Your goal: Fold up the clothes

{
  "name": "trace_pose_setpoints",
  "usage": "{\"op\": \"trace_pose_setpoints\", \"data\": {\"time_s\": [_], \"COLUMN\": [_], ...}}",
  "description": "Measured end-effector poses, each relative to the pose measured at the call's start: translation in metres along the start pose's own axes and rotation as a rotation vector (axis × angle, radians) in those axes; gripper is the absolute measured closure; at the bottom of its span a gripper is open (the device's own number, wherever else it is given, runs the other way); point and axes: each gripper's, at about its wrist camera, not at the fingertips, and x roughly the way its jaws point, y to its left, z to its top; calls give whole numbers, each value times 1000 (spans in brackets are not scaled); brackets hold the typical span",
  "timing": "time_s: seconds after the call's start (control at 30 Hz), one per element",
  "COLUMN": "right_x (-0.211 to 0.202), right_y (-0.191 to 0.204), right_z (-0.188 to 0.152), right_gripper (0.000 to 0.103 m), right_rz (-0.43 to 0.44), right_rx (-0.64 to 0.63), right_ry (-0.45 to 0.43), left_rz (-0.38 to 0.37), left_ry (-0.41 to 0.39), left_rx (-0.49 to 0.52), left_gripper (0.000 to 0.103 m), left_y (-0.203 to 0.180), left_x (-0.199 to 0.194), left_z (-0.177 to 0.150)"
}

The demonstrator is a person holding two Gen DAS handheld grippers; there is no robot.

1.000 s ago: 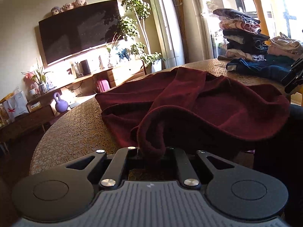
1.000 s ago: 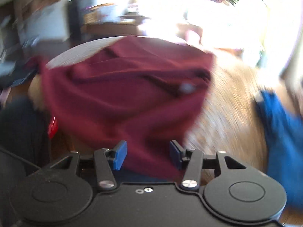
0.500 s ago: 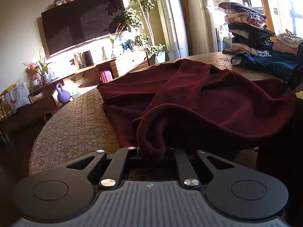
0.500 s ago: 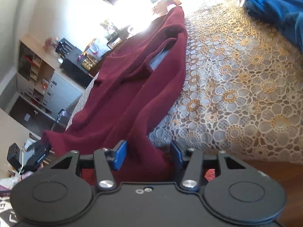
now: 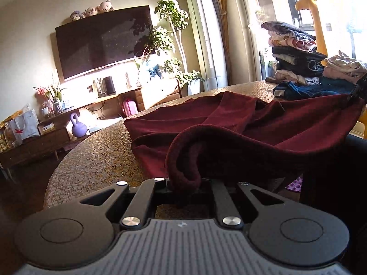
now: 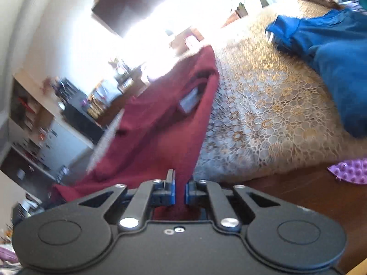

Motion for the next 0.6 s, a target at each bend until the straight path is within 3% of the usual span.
{"op": "trace_pose_setpoints", "data": {"time_s": [0.27,0.4,0.6], "right_x": [-27,-11,38], "right_y": [-1,2,2], "right_z": [-28,-1,72], "right_gripper": [0,0,0], "right_rz": [90,151,227], "right_rx": [151,170,198], "right_ry": [-21,-61,-157], "left_rz": [-1,11,47], "left_ry": [15,-13,-39], "left_rx": [-70,-78,-120], "left_gripper": [96,96,96], "left_y": [-8,4,47], "left_x": [-38,-20,40], "left_z": [-17,3,58]}}
